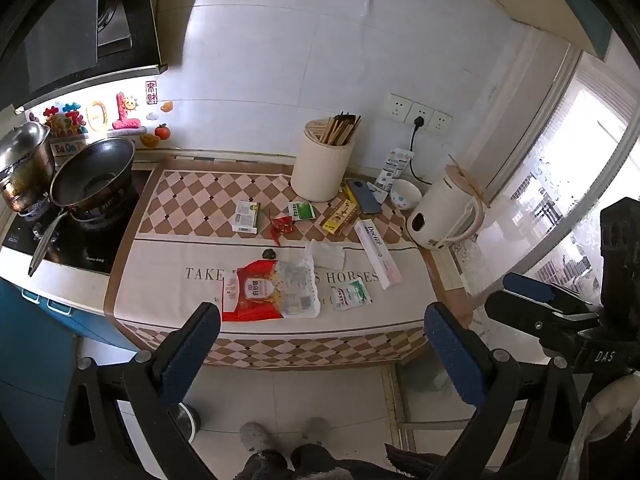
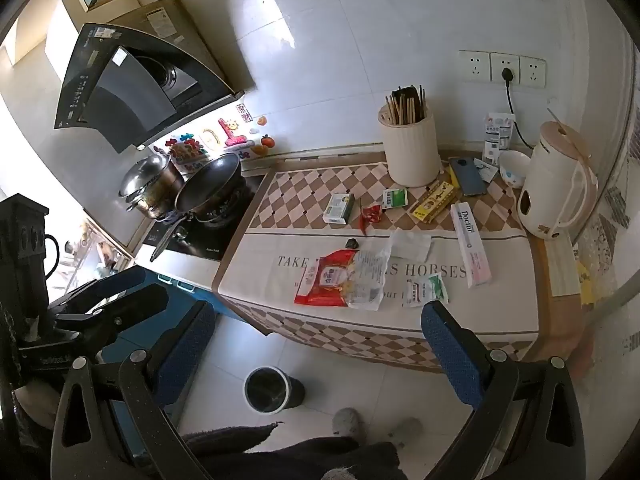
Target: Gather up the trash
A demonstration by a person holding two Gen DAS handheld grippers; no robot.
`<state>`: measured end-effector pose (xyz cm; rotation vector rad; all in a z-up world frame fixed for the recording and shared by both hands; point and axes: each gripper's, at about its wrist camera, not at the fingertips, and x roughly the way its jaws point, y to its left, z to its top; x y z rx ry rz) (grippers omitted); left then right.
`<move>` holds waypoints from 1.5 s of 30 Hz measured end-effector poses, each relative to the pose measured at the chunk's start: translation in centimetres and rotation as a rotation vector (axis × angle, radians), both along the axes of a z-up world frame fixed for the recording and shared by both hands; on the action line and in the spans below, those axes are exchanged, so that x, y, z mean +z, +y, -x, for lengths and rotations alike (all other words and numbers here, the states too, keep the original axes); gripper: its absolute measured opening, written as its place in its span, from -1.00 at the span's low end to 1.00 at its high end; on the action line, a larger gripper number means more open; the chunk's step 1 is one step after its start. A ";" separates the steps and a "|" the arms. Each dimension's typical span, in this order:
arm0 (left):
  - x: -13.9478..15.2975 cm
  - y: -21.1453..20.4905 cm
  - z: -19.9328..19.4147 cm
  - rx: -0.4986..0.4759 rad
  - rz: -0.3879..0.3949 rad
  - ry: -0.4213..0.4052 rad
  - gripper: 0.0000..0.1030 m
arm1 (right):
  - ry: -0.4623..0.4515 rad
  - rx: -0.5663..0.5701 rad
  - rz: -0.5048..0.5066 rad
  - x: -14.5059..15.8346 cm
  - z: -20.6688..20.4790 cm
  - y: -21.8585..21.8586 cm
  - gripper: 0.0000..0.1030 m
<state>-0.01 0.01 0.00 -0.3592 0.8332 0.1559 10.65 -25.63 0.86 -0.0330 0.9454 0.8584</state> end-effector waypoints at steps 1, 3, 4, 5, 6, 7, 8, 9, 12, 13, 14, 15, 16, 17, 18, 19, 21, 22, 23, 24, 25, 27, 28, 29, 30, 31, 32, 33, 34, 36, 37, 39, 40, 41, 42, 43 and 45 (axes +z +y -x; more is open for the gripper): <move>0.0 0.0 0.0 -0.001 0.001 0.000 1.00 | -0.001 -0.001 -0.001 0.0 0.0 0.0 1.00; 0.0 0.0 0.0 -0.002 0.001 -0.001 1.00 | -0.004 0.001 0.005 0.0 0.0 0.0 1.00; -0.1 -0.1 0.0 -0.004 0.001 0.000 1.00 | -0.005 0.002 0.005 0.0 0.0 0.0 1.00; -0.1 -0.1 0.0 -0.006 0.003 -0.001 1.00 | -0.005 0.001 0.006 0.0 0.0 0.0 1.00; -0.1 0.0 0.0 -0.009 0.010 0.001 1.00 | -0.004 0.001 0.004 0.0 0.0 0.0 1.00; -0.1 0.0 -0.1 -0.011 0.011 0.002 1.00 | -0.005 0.002 0.003 0.0 0.0 0.0 1.00; -0.2 -0.1 -0.1 -0.013 0.009 0.004 1.00 | -0.003 0.004 -0.001 0.0 0.0 0.0 1.00; -0.2 -0.1 -0.2 -0.016 0.008 0.005 1.00 | 0.000 0.005 -0.003 0.0 0.0 0.0 1.00; 0.0 -0.5 -0.5 -0.020 0.007 0.003 1.00 | 0.005 0.008 -0.001 -0.1 0.4 0.6 1.00; 0.0 -0.6 -0.6 -0.022 0.005 0.003 1.00 | 0.006 0.008 -0.001 -0.1 0.5 0.7 1.00; 0.0 -0.7 -0.6 -0.023 0.004 0.003 1.00 | 0.007 0.010 -0.001 -0.2 0.5 0.5 1.00; 0.1 -0.9 -0.6 -0.023 0.006 0.000 1.00 | 0.006 0.012 0.000 -0.2 0.7 0.5 1.00; 0.2 -0.9 -0.6 -0.022 0.007 0.000 1.00 | 0.005 0.012 -0.002 -0.2 0.7 0.5 1.00; 0.2 -1.0 -0.7 -0.022 0.007 0.000 1.00 | 0.005 0.008 0.002 -0.2 0.8 0.6 1.00; 0.2 -1.1 -0.8 -0.021 0.006 -0.001 1.00 | 0.004 0.010 0.002 -0.1 0.7 0.6 1.00; 0.3 -1.0 -0.7 -0.020 0.007 -0.002 1.00 | 0.003 0.011 0.000 -0.1 0.7 0.6 1.00; 0.4 -1.2 -0.8 -0.020 0.008 -0.002 1.00 | 0.001 0.020 -0.002 -0.1 0.6 0.4 1.00; 0.7 -1.0 -0.6 -0.021 0.010 -0.003 1.00 | 0.001 0.021 -0.003 -0.1 0.6 0.4 1.00; 0.8 -1.1 -0.7 -0.021 0.011 -0.003 1.00 | 0.003 0.021 -0.004 -0.1 0.7 0.3 1.00; 0.8 -1.1 -0.7 -0.023 0.011 -0.002 1.00 | 0.003 0.021 -0.004 -0.1 0.6 0.3 1.00; 0.7 -0.9 -0.6 -0.024 0.011 -0.002 1.00 | 0.004 0.023 -0.004 0.0 0.7 0.3 1.00; 0.8 -1.0 -0.7 -0.024 0.012 -0.003 1.00 | 0.005 0.024 -0.006 -0.1 0.7 0.2 1.00; 0.6 -0.9 -0.5 -0.024 0.012 -0.006 1.00 | 0.007 0.026 -0.007 -0.1 0.8 0.2 1.00; 0.7 -1.0 -0.6 -0.024 0.012 -0.005 1.00 | 0.009 0.029 -0.009 0.0 0.8 0.2 1.00; 0.6 -0.9 -0.5 -0.023 0.012 -0.007 1.00 | 0.010 0.031 -0.010 -0.1 0.7 0.1 1.00; 0.7 -1.0 -0.5 -0.023 0.013 -0.007 1.00 | 0.010 0.032 -0.010 -0.1 0.8 0.1 1.00; 0.6 -0.9 -0.5 -0.023 0.013 -0.008 1.00 | 0.009 0.033 -0.009 -0.2 0.9 0.2 1.00; 0.6 -0.9 -0.5 -0.023 0.013 -0.008 1.00 | 0.009 0.034 -0.010 -0.2 0.9 0.2 1.00; 0.6 -0.9 -0.4 -0.023 0.013 -0.009 1.00 | 0.011 0.033 -0.010 -0.1 0.9 0.2 1.00; 0.6 -1.0 -0.4 -0.023 0.013 -0.009 1.00 | 0.010 0.034 -0.008 -0.2 0.9 0.3 1.00; 0.6 -1.0 -0.4 -0.023 0.014 -0.010 1.00 | 0.010 0.034 -0.009 -0.2 0.9 0.3 1.00; 0.5 -1.0 -0.4 -0.022 0.013 -0.010 1.00 | 0.012 0.036 -0.010 -0.2 0.9 0.3 1.00; 0.6 -1.0 -0.4 -0.022 0.013 -0.010 1.00 | 0.010 0.035 -0.008 -0.2 1.0 0.4 1.00; 0.5 -0.9 -0.4 -0.022 0.014 -0.011 1.00 | 0.010 0.035 -0.008 -0.2 1.0 0.3 1.00; 0.6 -1.0 -0.4 -0.024 0.011 -0.010 1.00 | 0.012 0.035 -0.009 -0.1 0.9 0.4 1.00; 0.5 -0.9 -0.4 -0.021 0.013 -0.011 1.00 | 0.012 0.034 -0.009 -0.1 0.9 0.4 1.00; 0.6 -0.9 -0.4 -0.021 0.012 -0.010 1.00 | 0.012 0.033 -0.009 -0.1 1.0 0.4 1.00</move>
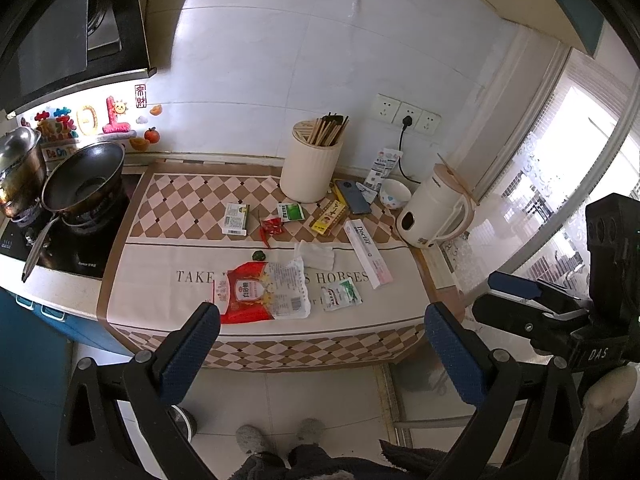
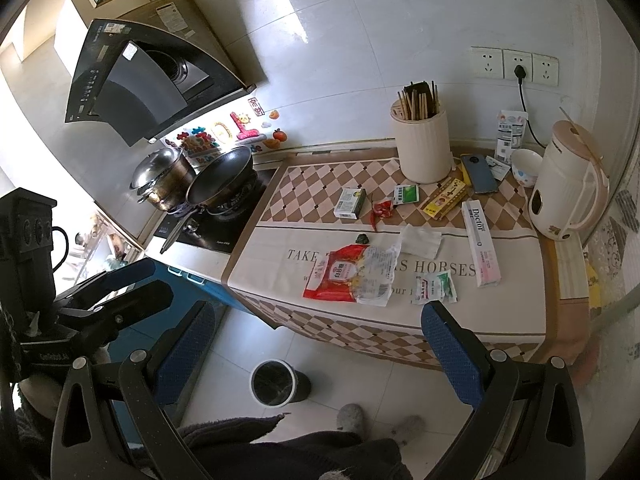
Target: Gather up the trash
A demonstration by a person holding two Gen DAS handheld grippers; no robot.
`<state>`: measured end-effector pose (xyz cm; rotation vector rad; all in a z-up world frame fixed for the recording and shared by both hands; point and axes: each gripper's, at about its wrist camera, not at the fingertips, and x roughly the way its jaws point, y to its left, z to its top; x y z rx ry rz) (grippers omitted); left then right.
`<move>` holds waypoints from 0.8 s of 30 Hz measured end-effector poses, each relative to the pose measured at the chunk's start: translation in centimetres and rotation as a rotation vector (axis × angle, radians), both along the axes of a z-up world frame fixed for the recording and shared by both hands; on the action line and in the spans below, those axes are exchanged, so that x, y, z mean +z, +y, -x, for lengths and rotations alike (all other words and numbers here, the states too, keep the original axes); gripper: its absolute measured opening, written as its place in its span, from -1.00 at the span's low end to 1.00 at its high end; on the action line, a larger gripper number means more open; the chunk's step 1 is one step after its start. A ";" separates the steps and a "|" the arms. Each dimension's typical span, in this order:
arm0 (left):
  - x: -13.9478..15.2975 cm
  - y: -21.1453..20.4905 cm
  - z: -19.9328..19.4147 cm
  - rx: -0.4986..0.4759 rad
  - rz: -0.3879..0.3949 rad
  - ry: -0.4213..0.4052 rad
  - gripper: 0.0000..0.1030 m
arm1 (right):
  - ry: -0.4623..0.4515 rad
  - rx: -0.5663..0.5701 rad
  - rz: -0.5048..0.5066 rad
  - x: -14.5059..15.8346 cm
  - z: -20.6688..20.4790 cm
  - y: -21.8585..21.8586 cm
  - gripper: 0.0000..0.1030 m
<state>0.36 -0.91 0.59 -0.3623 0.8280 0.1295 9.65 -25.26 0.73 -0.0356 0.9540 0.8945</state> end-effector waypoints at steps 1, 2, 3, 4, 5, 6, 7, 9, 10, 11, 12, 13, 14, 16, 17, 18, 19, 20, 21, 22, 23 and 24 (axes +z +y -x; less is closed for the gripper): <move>-0.1 0.1 0.0 0.001 0.002 -0.002 1.00 | -0.001 0.002 0.000 0.0 0.0 0.0 1.00; 0.0 0.0 0.1 0.002 0.002 -0.002 1.00 | -0.001 0.001 0.002 0.0 -0.1 0.0 1.00; 0.0 0.0 0.1 0.002 0.001 -0.001 1.00 | -0.001 0.001 0.001 0.0 -0.1 0.0 1.00; -0.1 0.1 0.1 0.001 0.001 -0.002 1.00 | -0.001 0.001 0.000 0.0 -0.1 0.0 1.00; 0.0 0.0 0.1 0.001 0.000 -0.002 1.00 | 0.000 0.001 0.001 0.0 0.0 0.0 1.00; -0.1 0.0 0.0 0.001 -0.001 -0.002 1.00 | -0.002 0.002 0.001 0.0 -0.1 0.0 1.00; 0.1 0.0 -0.1 0.001 -0.001 -0.001 1.00 | -0.001 0.003 0.000 0.0 -0.1 0.0 1.00; 0.2 -0.1 -0.1 0.000 -0.002 -0.002 1.00 | -0.001 0.005 0.000 -0.1 -0.2 0.1 1.00; 0.1 0.0 -0.1 0.001 -0.002 -0.002 1.00 | -0.001 0.005 -0.001 -0.1 -0.3 0.2 1.00; 0.2 -0.1 -0.1 0.001 -0.003 -0.001 1.00 | -0.001 0.006 -0.001 0.0 -0.3 0.2 1.00; 0.3 -0.2 -0.2 0.001 -0.004 -0.001 1.00 | -0.001 0.007 -0.001 -0.1 -0.3 0.3 1.00; 0.3 -0.2 -0.2 0.001 -0.004 -0.002 1.00 | -0.002 0.007 -0.001 0.0 -0.3 0.3 1.00; 0.4 -0.2 -0.3 0.001 -0.005 -0.002 1.00 | -0.002 0.008 -0.001 0.0 -0.4 0.4 1.00; 0.6 -0.1 -0.3 0.003 -0.006 -0.003 1.00 | -0.001 0.008 -0.002 0.0 -0.4 0.5 1.00; 0.8 0.0 -0.4 0.004 -0.005 -0.004 1.00 | -0.003 0.009 -0.002 0.0 -0.4 0.7 1.00; 0.9 0.1 -0.5 0.004 -0.004 -0.004 1.00 | -0.003 0.009 -0.002 0.0 -0.4 0.7 1.00; 0.9 0.2 -0.6 0.003 -0.005 -0.003 1.00 | -0.004 0.010 -0.003 0.1 -0.5 0.7 1.00; 1.0 0.2 -0.6 0.003 -0.005 -0.004 1.00 | -0.004 0.010 -0.003 0.2 -0.5 0.7 1.00; 1.0 0.2 -0.7 0.003 -0.005 -0.004 1.00 | -0.004 0.010 -0.003 0.2 -0.5 0.7 1.00; 0.9 0.2 -0.6 0.002 -0.004 -0.003 1.00 | -0.005 0.010 -0.003 0.2 -0.6 0.8 1.00; 1.0 0.2 -0.6 0.002 -0.005 -0.003 1.00 | -0.005 0.012 -0.005 0.2 -0.6 0.9 1.00; 0.9 0.2 -0.6 0.003 -0.005 -0.003 1.00 | -0.005 0.014 -0.005 0.3 -0.7 1.0 1.00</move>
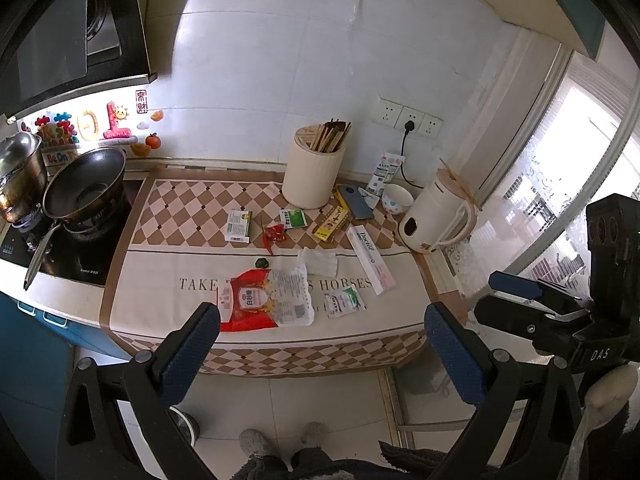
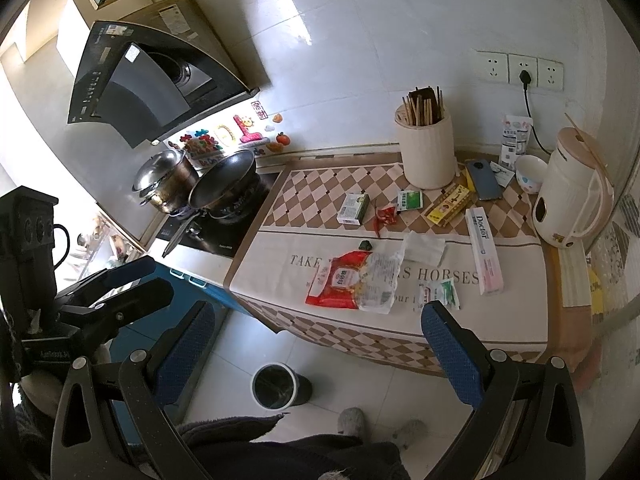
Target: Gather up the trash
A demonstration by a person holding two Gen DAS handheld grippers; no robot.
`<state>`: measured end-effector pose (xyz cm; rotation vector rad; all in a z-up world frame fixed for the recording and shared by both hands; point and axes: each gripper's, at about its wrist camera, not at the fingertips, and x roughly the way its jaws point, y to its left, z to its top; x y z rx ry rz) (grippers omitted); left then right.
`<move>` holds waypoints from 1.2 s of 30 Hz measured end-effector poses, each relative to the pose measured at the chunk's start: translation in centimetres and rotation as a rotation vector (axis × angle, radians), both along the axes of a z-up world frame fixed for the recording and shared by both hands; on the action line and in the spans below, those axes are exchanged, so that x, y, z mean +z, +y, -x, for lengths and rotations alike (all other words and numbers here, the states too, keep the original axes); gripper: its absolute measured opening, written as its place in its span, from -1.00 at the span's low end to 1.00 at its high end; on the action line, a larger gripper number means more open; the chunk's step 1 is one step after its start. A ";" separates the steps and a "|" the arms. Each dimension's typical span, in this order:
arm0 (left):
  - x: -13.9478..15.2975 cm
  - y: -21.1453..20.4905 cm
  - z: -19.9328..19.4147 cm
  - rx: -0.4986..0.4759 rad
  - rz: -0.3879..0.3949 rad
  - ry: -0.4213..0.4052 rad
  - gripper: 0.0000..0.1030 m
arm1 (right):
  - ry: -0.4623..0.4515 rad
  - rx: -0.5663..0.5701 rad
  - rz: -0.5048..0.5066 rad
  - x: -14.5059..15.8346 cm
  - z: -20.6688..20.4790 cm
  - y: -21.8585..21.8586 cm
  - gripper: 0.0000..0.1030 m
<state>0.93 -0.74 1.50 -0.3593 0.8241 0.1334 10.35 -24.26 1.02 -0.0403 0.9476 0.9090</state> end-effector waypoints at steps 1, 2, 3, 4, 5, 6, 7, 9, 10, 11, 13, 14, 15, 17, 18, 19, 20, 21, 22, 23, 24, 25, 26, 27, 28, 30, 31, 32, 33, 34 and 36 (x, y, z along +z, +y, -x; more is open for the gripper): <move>0.0 0.0 0.0 -0.001 0.001 0.000 1.00 | -0.001 -0.001 0.001 0.0 0.0 0.0 1.00; 0.1 0.0 -0.1 0.000 0.001 0.000 1.00 | -0.001 0.000 0.000 0.0 0.0 0.1 1.00; 0.1 0.0 -0.1 0.001 0.000 0.000 1.00 | 0.002 0.000 0.000 0.0 0.0 0.0 1.00; 0.0 0.0 0.0 0.002 0.000 0.000 1.00 | 0.002 0.002 0.001 0.0 0.0 0.2 1.00; 0.1 -0.1 0.0 0.001 0.001 -0.001 1.00 | -0.001 0.006 0.001 0.1 0.0 0.1 1.00; 0.1 -0.1 0.0 0.000 0.000 -0.002 1.00 | -0.002 0.009 0.001 0.1 0.0 0.2 1.00; 0.0 -0.1 0.0 0.000 -0.001 -0.001 1.00 | -0.002 0.010 0.001 0.2 0.0 0.3 1.00; 0.1 -0.1 0.0 -0.001 0.001 0.000 1.00 | -0.002 0.010 0.002 0.2 0.0 0.4 1.00; -0.1 -0.1 0.1 0.000 -0.001 -0.001 1.00 | -0.002 0.010 0.002 0.2 0.0 0.5 1.00; 0.0 -0.1 0.1 -0.001 -0.001 -0.001 1.00 | -0.002 0.011 0.002 0.2 0.0 0.5 1.00; -0.1 -0.1 0.1 -0.001 -0.001 -0.002 1.00 | -0.003 0.010 0.001 0.2 0.0 0.4 1.00; 0.0 -0.1 0.1 -0.001 -0.002 -0.002 1.00 | -0.002 0.011 0.001 0.1 0.0 0.4 1.00; -0.1 -0.1 0.1 0.000 -0.002 -0.003 1.00 | -0.002 0.010 0.001 0.2 0.0 0.5 1.00; -0.1 -0.2 0.1 0.000 -0.002 -0.003 1.00 | -0.003 0.009 0.001 0.1 0.0 0.4 1.00; 0.1 -0.2 0.0 -0.002 -0.004 -0.005 1.00 | -0.003 0.009 0.000 0.1 0.0 0.4 1.00; 0.1 0.1 0.0 -0.003 -0.003 -0.005 1.00 | -0.003 0.009 -0.002 0.2 0.0 0.5 1.00; 0.2 0.1 -0.1 -0.005 -0.003 -0.006 1.00 | -0.004 0.007 0.000 0.2 0.0 0.6 1.00; 0.3 0.3 -0.3 -0.008 -0.004 -0.006 1.00 | -0.004 0.007 -0.001 0.1 0.0 0.5 1.00; 0.3 0.2 -0.3 -0.008 -0.003 -0.006 1.00 | -0.004 0.007 -0.002 0.1 0.0 0.6 1.00; 0.4 0.3 -0.5 -0.012 -0.003 -0.005 1.00 | -0.004 0.005 -0.003 0.2 0.0 0.7 1.00; 0.5 0.4 -1.0 -0.015 -0.002 -0.005 1.00 | -0.004 0.004 -0.003 0.2 0.0 0.7 1.00; 0.4 0.6 -1.3 -0.017 0.000 -0.005 1.00 | -0.004 0.004 -0.004 0.1 0.0 0.7 1.00; 0.4 0.9 -1.7 -0.016 0.001 -0.004 1.00 | -0.001 0.004 -0.005 0.1 -0.1 0.7 1.00; 0.3 1.2 -2.1 -0.007 -0.006 -0.002 1.00 | 0.000 0.003 -0.005 0.1 -0.1 0.6 1.00; 0.1 1.1 -1.8 0.014 -0.034 -0.001 1.00 | -0.001 -0.002 -0.005 0.1 -0.1 0.8 1.00; -0.5 1.8 -2.9 0.099 -0.165 0.025 1.00 | 0.001 -0.030 -0.003 -0.1 -0.5 1.1 1.00; -1.0 2.2 -3.5 0.135 -0.233 0.036 1.00 | 0.002 -0.060 -0.004 -0.2 -0.9 1.3 1.00; -1.7 2.6 -4.4 0.174 -0.316 0.054 1.00 | -0.004 -0.095 0.000 -0.4 -1.3 1.3 1.00; -2.6 3.2 -5.5 0.205 -0.381 0.074 1.00 | -0.012 -0.129 0.006 -0.7 -1.5 1.2 1.00; -3.5 3.7 -6.3 0.226 -0.418 0.092 1.00 | -0.026 -0.179 0.020 -1.2 -2.1 1.2 1.00; -6.1 5.3 -8.7 0.260 -0.431 0.159 1.00 | -0.039 -0.271 0.059 -2.7 -3.6 1.1 1.00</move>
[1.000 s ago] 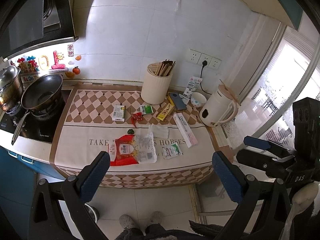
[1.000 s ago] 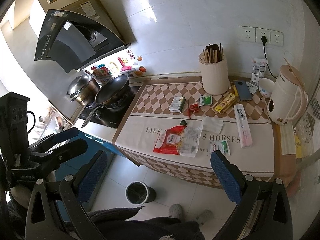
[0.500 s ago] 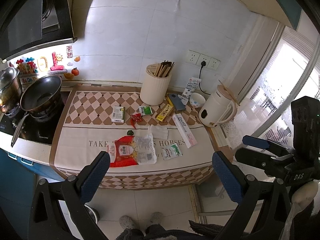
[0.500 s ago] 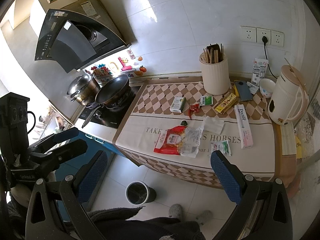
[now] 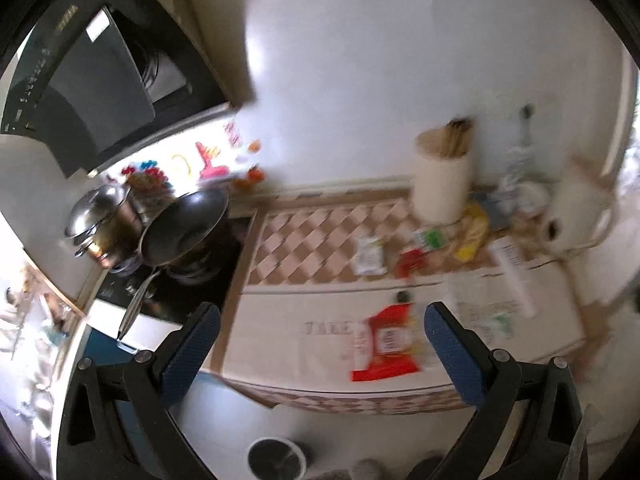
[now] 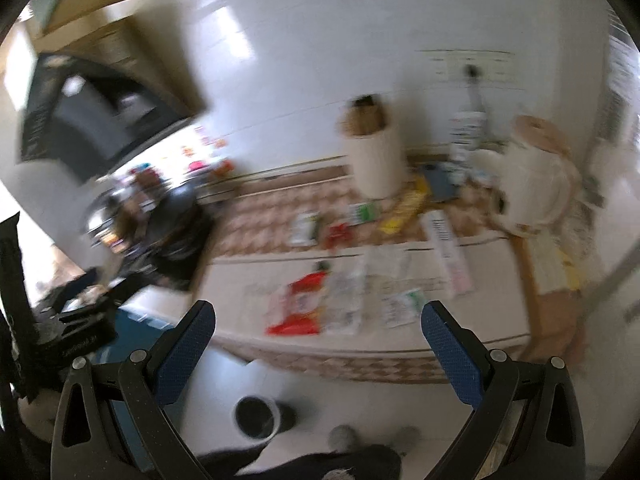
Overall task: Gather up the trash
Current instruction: 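Grasp the white Doctor toothpaste box with the right tool while the left grasps the yellow seasoning packet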
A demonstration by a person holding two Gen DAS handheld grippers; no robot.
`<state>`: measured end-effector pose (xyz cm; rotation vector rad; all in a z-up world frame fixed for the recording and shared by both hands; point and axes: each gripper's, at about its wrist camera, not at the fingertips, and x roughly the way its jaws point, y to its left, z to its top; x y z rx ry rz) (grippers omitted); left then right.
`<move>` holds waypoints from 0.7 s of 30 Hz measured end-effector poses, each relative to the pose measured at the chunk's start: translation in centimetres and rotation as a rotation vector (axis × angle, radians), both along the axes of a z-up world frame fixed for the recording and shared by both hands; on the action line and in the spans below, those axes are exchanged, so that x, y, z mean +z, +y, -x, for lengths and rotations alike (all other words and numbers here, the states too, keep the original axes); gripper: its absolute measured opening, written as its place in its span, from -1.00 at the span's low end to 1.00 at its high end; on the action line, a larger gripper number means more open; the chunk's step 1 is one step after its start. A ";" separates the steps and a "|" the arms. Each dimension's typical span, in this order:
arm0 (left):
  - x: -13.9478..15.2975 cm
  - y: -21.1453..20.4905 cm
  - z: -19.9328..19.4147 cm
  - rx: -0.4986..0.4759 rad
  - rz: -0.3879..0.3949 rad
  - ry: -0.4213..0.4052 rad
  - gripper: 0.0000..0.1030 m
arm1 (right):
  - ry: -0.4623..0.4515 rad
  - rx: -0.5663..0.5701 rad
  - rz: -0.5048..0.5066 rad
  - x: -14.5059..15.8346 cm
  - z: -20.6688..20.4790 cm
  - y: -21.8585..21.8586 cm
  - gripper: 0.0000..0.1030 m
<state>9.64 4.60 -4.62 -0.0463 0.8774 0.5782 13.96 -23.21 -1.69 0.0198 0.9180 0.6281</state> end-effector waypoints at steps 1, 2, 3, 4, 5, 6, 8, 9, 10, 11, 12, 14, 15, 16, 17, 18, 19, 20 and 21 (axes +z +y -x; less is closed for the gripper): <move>-1.3 0.9 -0.7 0.016 0.022 0.023 1.00 | 0.006 -0.032 0.016 -0.9 -0.8 -0.1 1.00; -2.9 1.7 -1.8 0.034 0.053 0.054 1.00 | 0.021 -0.067 0.032 -2.0 -1.9 -0.2 1.00; -4.6 2.4 -2.8 0.049 0.081 0.081 1.00 | 0.037 -0.095 0.047 -3.1 -3.1 -0.4 1.00; -6.1 2.8 -3.6 0.065 0.094 0.106 1.00 | 0.056 -0.117 0.061 -4.2 -4.3 -0.7 1.00; -7.9 3.2 -4.7 0.087 0.105 0.150 1.00 | 0.087 -0.138 0.084 -5.7 -5.8 -0.8 1.00; -9.7 3.4 -5.7 0.101 0.125 0.187 1.00 | 0.096 -0.153 0.099 -6.8 -6.9 -1.2 1.00; -12.4 3.4 -7.7 0.132 0.142 0.234 1.00 | 0.134 -0.177 0.136 -9.7 -9.9 -1.5 1.00; -14.0 3.3 -9.0 0.151 0.146 0.266 1.00 | 0.159 -0.185 0.165 -11.6 -11.9 -1.5 1.00; -15.2 3.1 -9.6 0.163 0.153 0.289 1.00 | 0.169 -0.190 0.184 -13.2 -13.5 -1.5 1.00; -16.5 2.9 -10.7 0.176 0.163 0.316 1.00 | 0.172 -0.196 0.209 -14.6 -15.1 -1.3 1.00; -17.7 2.8 -11.9 0.185 0.171 0.338 1.00 | 0.173 -0.199 0.229 -15.6 -16.2 -1.2 1.00; -19.2 2.6 -14.1 0.187 0.173 0.368 1.00 | 0.196 -0.191 0.273 -18.3 -19.5 -0.4 1.00; -20.2 2.1 -16.0 0.186 0.169 0.390 1.00 | 0.210 -0.178 0.299 -20.1 -21.9 0.0 1.00; -20.8 1.8 -17.3 0.181 0.167 0.401 1.00 | 0.221 -0.168 0.319 -21.2 -23.3 0.5 0.97; -21.4 1.3 -18.9 0.174 0.166 0.413 1.00 | 0.235 -0.152 0.346 -22.9 -25.1 1.1 0.92; -21.9 1.2 -20.2 0.169 0.165 0.419 1.00 | 0.246 -0.142 0.361 -23.9 -26.3 1.7 0.90; -22.5 0.9 -21.8 0.160 0.162 0.428 1.00 | 0.264 -0.125 0.388 -25.5 -28.0 2.3 0.83; -23.0 0.5 -23.1 0.151 0.159 0.439 1.00 | 0.278 -0.113 0.406 -26.5 -28.9 2.9 0.74; -23.3 0.2 -24.2 0.143 0.156 0.448 1.00 | 0.297 -0.097 0.427 -28.0 -30.3 3.6 0.68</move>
